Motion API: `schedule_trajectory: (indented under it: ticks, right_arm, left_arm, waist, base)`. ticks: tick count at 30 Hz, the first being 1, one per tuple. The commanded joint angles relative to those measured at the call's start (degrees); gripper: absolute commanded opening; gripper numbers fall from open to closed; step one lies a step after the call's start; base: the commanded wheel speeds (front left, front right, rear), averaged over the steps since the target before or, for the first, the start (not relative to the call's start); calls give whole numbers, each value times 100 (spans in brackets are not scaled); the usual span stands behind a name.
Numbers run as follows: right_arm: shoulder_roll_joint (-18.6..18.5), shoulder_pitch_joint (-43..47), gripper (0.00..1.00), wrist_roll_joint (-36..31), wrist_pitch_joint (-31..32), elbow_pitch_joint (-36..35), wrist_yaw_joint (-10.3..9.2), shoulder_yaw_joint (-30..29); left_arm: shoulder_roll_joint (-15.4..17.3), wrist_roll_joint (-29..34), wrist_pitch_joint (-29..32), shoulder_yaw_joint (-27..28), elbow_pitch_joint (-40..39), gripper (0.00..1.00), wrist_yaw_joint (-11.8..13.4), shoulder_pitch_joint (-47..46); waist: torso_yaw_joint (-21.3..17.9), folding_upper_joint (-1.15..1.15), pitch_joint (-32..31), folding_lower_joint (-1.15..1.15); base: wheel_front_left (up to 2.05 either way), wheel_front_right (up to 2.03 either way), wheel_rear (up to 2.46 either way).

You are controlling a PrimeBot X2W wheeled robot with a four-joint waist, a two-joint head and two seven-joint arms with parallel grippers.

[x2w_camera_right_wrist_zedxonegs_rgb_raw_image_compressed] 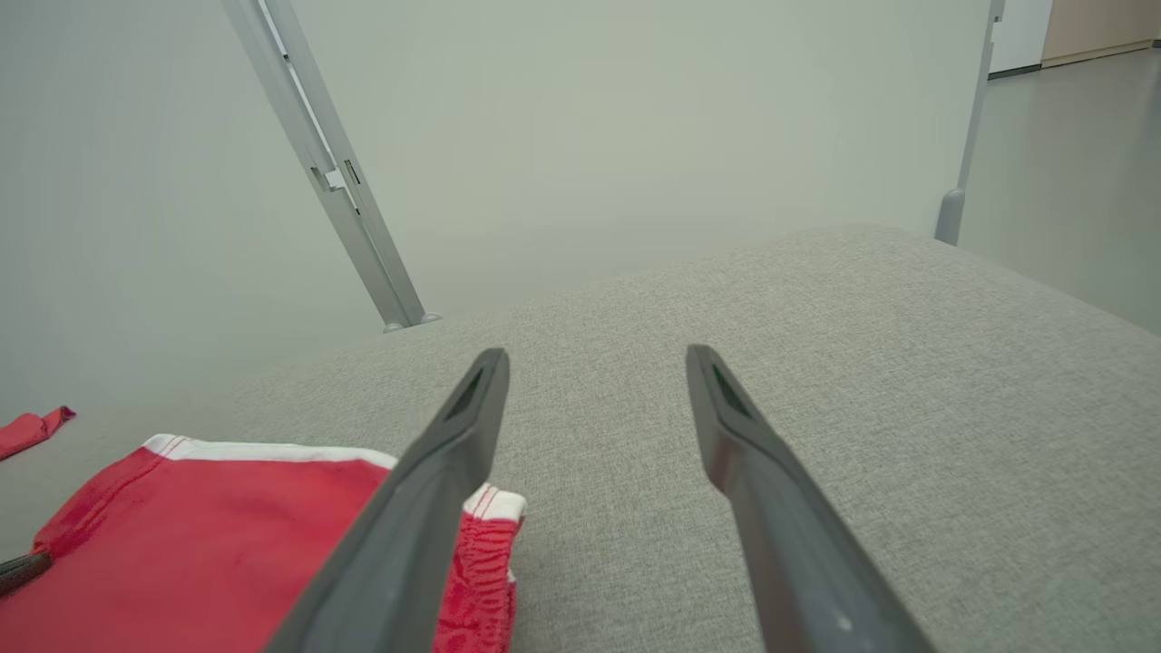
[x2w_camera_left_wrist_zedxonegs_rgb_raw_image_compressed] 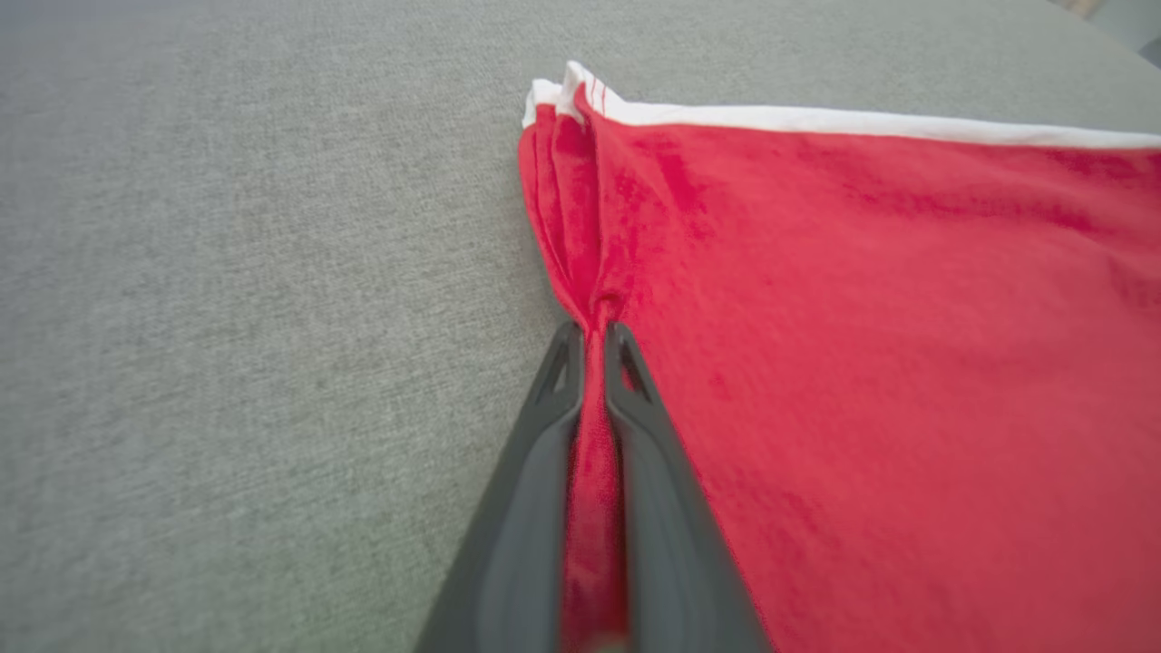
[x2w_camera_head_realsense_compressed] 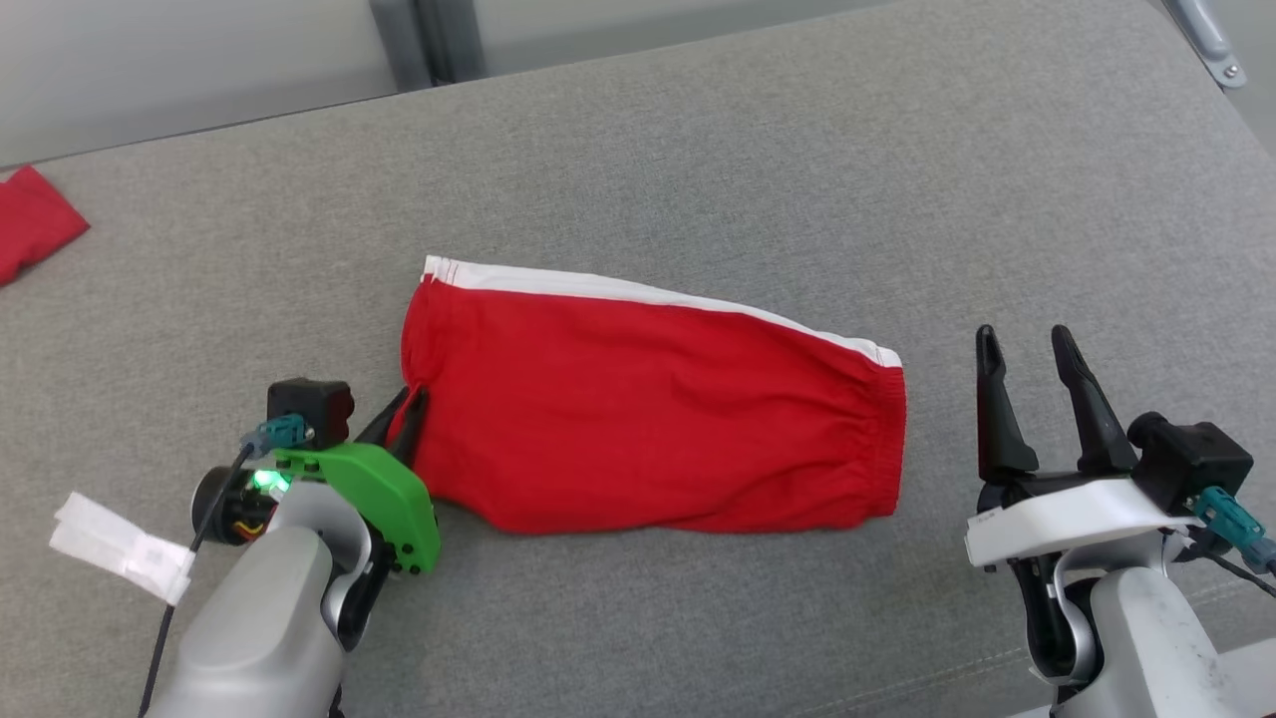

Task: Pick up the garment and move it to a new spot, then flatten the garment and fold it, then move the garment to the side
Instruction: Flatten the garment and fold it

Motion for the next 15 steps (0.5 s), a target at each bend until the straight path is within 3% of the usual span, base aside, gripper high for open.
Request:
schedule_trajectory:
  ticks: [1,15]
  right_arm:
    - [-7,118,100,-65,-17,3,-6,-53]
    - [-8,326,100,-302,-17,162,-5,-194]
  left_arm:
    - [85,-64,-44,43,-108,0,65,237]
    - [168,-559,160,377,-2154,0,1125,1991]
  waist:
    - [168,0,-148,0]
    - [707,0,-454,0]
  base:
    - [0,0,0]
    - [0,0,0]
